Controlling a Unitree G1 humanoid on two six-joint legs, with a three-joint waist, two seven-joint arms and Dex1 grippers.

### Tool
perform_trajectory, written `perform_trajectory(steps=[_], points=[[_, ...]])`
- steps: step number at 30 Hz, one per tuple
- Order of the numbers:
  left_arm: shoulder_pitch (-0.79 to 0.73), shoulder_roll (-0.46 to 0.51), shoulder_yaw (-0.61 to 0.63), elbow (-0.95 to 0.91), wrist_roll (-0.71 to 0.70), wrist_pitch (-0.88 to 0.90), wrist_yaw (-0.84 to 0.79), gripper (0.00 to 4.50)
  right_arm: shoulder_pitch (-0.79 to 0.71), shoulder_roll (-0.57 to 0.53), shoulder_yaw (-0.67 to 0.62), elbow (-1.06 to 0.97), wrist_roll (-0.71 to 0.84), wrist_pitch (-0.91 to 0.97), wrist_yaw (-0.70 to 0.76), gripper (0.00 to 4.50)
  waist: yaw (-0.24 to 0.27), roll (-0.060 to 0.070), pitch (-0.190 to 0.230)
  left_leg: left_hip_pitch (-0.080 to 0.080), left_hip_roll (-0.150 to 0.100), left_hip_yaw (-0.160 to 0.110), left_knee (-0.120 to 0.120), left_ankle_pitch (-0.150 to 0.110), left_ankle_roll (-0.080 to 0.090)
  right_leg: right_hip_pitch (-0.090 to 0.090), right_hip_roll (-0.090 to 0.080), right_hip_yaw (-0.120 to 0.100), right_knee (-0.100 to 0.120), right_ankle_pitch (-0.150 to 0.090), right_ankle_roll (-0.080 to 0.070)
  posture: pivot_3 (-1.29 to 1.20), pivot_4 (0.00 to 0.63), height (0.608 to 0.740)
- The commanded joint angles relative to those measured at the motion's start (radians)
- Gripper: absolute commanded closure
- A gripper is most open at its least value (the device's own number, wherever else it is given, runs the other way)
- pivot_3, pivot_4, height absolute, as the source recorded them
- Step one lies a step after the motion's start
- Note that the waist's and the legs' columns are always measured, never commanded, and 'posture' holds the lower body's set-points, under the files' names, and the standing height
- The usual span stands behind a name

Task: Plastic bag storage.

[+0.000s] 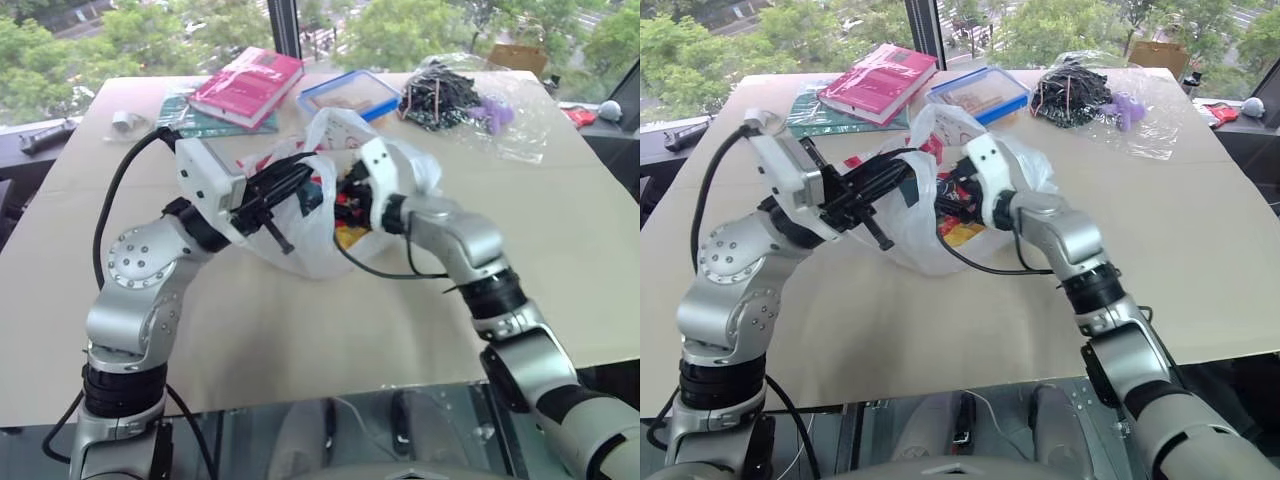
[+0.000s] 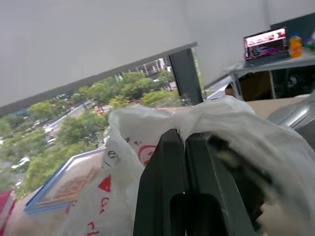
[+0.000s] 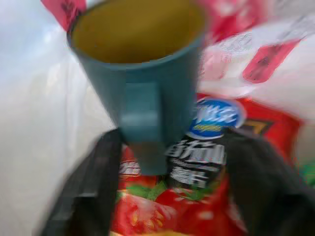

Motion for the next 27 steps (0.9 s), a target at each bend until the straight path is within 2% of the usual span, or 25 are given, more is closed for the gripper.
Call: perform_trajectory(steps=[1,4,9,12,15,18,20,22,27], points=[[-0.019,-0.013,0.019,0.027,0.004,-0.021,0.018,4.5,0.075,-0.104,-0.118,-0.394,0.114,0.169,-0.024,0.83,0.003,0.0,0.0,0.0,0.001,-0.001,0.0,0.0,0.0,0.0,0.0,-0.001,0.0,0.0,0.0,0.0,0.15,0.74],[-0.036,-0.023,0.019,0.063,0.006,-0.03,0.014,4.5,0.126,-0.16,-0.208,-0.587,0.198,0.308,-0.079,0.83,0.002,0.0,0.0,0.0,0.001,-0.002,0.0,0.0,0.0,0.0,0.0,-0.002,0.0,0.0,0.0,0.0,0.15,0.74],[-0.071,-0.036,0.005,0.115,0.013,-0.048,0.0,4.5,0.216,-0.22,-0.341,-0.799,0.356,0.479,-0.129,0.83,-0.001,0.0,0.0,0.001,0.001,-0.002,0.0,-0.002,0.004,0.0,0.001,-0.001,0.001,0.0,0.0,0.0,0.15,0.74],[-0.087,-0.042,-0.004,0.136,0.02,-0.06,-0.011,4.5,0.241,-0.254,-0.425,-0.864,0.436,0.545,-0.167,0.83,-0.001,0.0,0.0,0.0,0.001,-0.001,0.0,-0.002,0.004,0.0,0.0,-0.001,0.001,0.0,0.0,0.0,0.15,0.74],[-0.099,-0.047,-0.013,0.146,0.023,-0.065,-0.016,4.5,0.231,-0.241,-0.497,-0.851,0.562,0.575,-0.205,0.83,0.001,0.0,0.0,0.0,0.001,-0.001,0.0,-0.003,0.004,0.001,0.0,-0.001,0.001,0.0,0.0,0.0,0.15,0.74],[-0.115,-0.055,-0.025,0.155,0.021,-0.066,-0.02,4.5,0.219,-0.253,-0.437,-0.826,0.567,0.567,-0.211,0.08,0.0,0.0,0.0,0.0,0.001,-0.001,0.0,-0.003,0.004,0.001,0.0,-0.001,0.001,0.0,0.0,0.0,0.15,0.74],[-0.123,-0.062,-0.034,0.157,0.019,-0.065,-0.025,4.5,0.208,-0.262,-0.339,-0.782,0.477,0.542,-0.242,0.08,-0.002,0.0,0.0,0.0,0.001,-0.001,0.0,-0.003,0.005,0.001,0.0,-0.001,0.001,0.0,0.0,0.0,0.15,0.74],[-0.127,-0.067,-0.039,0.158,0.02,-0.064,-0.029,4.5,0.21,-0.289,-0.256,-0.777,0.445,0.515,-0.206,0.08,-0.003,0.0,0.0,0.001,0.0,-0.001,0.0,-0.003,0.004,0.001,0.0,0.0,0.001,0.0,0.0,0.0,0.15,0.74],[-0.132,-0.076,-0.047,0.161,0.019,-0.063,-0.029,4.5,0.277,-0.231,-0.318,-0.81,0.671,0.475,-0.141,0.08,-0.001,0.0,0.0,0.0,0.001,-0.001,0.0,-0.003,0.004,0.001,0.001,-0.001,0.0,0.0,0.0,0.0,0.15,0.74]])
